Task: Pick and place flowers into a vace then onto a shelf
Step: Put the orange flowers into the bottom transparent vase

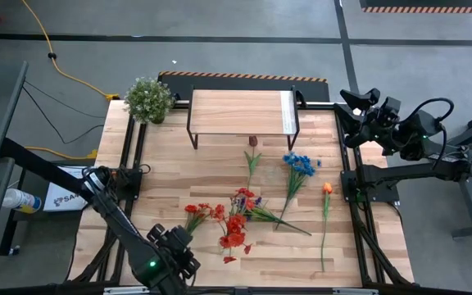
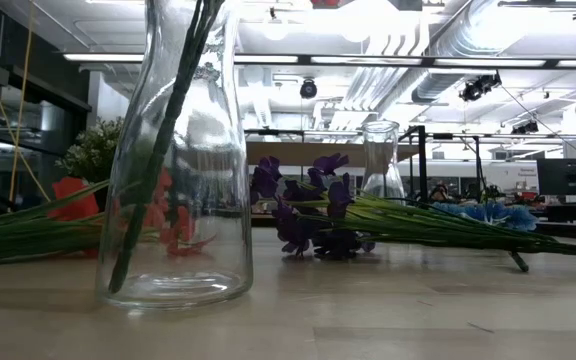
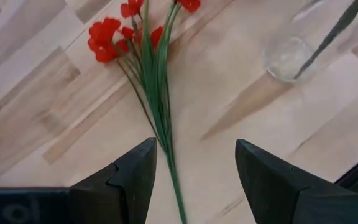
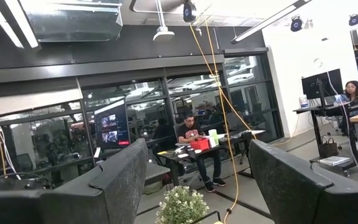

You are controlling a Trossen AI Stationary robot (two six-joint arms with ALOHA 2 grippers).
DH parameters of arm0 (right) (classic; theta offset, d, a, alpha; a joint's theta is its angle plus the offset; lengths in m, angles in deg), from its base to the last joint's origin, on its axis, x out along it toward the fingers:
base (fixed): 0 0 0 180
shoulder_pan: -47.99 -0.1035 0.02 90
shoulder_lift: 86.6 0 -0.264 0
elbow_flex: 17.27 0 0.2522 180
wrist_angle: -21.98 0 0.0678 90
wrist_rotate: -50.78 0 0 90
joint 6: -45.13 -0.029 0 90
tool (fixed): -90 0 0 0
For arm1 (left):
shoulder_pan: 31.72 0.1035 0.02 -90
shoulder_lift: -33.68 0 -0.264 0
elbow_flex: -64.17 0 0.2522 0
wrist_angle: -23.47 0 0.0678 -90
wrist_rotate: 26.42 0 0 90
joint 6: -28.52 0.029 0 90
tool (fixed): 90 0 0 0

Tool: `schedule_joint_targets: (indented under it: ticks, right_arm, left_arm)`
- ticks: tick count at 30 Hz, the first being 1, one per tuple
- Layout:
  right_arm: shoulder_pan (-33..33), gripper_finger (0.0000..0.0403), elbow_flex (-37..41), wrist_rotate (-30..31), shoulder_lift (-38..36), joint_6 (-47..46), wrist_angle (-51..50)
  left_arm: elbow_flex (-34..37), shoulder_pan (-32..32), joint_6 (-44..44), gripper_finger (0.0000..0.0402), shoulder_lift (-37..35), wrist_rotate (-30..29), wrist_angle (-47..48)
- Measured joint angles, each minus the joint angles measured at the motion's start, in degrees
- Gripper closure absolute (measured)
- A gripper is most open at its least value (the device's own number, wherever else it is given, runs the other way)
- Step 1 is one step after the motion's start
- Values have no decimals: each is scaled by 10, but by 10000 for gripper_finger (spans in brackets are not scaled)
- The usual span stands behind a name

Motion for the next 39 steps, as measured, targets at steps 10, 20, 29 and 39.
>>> schedule_joint_targets:
  ticks: [10,20,29,39]
  right_arm:
    - [0,132,0,-4,0,1,0]
    - [0,132,0,-13,0,1,0]
    - [0,132,0,-13,0,1,2]
    - [0,132,0,-13,0,1,2]
  left_arm:
    - [3,-18,-84,153,0,28,28]
    - [87,-52,-164,153,-18,30,-28]
    - [250,-50,-143,153,-104,41,-237]
    - [332,-19,-94,153,-151,81,-305]
